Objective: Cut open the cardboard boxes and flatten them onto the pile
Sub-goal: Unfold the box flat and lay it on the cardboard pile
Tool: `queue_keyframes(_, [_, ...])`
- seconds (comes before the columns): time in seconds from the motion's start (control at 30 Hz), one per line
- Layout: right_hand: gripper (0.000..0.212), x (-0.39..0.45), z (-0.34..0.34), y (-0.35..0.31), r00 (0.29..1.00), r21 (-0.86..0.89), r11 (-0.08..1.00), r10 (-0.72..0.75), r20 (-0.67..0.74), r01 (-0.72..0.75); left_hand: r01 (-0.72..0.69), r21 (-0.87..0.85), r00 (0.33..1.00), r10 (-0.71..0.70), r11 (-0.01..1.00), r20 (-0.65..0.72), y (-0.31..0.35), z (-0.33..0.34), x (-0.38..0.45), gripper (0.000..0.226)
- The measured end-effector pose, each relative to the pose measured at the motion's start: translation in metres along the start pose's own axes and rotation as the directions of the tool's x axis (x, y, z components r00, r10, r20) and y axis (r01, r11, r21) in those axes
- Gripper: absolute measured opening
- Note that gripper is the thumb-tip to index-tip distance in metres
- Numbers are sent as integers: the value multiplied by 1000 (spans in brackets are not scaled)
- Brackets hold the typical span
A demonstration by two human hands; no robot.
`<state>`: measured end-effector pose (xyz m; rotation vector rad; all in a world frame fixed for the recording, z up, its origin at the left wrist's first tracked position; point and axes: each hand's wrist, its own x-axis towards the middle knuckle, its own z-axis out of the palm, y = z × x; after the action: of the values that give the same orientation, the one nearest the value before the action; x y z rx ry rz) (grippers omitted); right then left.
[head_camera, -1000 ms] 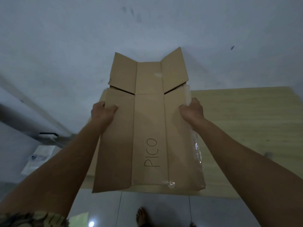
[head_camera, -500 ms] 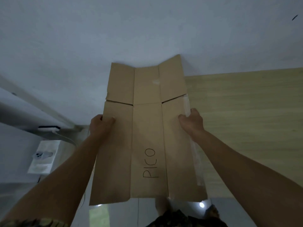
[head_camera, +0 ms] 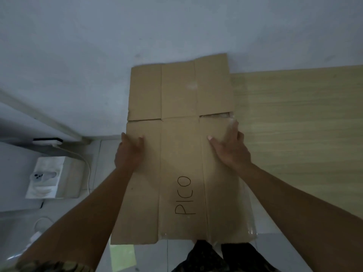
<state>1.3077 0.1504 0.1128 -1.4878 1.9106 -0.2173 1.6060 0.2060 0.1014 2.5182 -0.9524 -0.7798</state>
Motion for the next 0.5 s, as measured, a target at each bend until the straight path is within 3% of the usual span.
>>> queue_keyframes(0.17, [101, 4, 14, 8, 999, -58, 998, -31, -8, 30, -9, 35, 1000, 9, 999, -11, -9, 15, 0, 83])
queue_keyframes(0.23, [100, 4, 13, 8, 999, -87, 995, -44, -18, 42, -41, 117, 996, 51, 992, -77, -8, 16, -4, 81])
queue_keyframes(0.37, [92, -1, -2, 8, 987, -136, 986, -111, -116, 95, -308, 290, 893, 381, 906, -240, 16, 18, -17, 65])
queue_keyframes(0.5, [79, -7, -32, 14, 923, -199, 957, -262, -281, 211, -516, 273, 806, 568, 812, -164, 79, 33, -37, 58])
